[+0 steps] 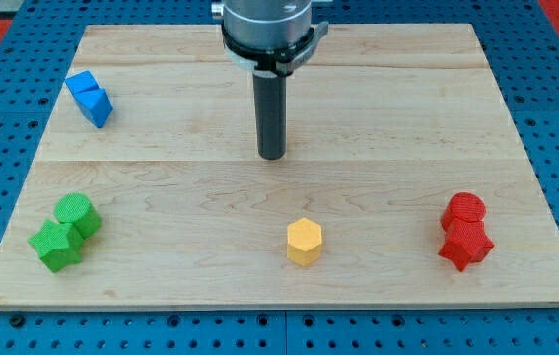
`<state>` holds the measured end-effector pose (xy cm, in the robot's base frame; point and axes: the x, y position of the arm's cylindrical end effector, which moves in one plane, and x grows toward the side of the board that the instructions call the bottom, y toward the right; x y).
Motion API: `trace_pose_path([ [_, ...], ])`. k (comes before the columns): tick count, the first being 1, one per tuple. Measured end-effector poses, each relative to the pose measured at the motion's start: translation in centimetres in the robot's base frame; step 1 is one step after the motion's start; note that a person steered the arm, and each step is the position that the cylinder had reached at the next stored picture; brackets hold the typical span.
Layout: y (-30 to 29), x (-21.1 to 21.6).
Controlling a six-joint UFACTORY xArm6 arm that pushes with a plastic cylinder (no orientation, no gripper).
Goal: Move red star along with red circle towards center right
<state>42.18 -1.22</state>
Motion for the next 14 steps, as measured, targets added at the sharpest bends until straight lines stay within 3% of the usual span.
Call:
trace_pose_path([
  [1, 0.0, -2.2],
  [3, -0.6, -2.5],
  [5, -6.1, 3.7],
  [8, -6.6, 17.3],
  [10, 0.5, 16.8],
  [13, 18.7, 16.8],
  [14, 20.2, 16.8],
])
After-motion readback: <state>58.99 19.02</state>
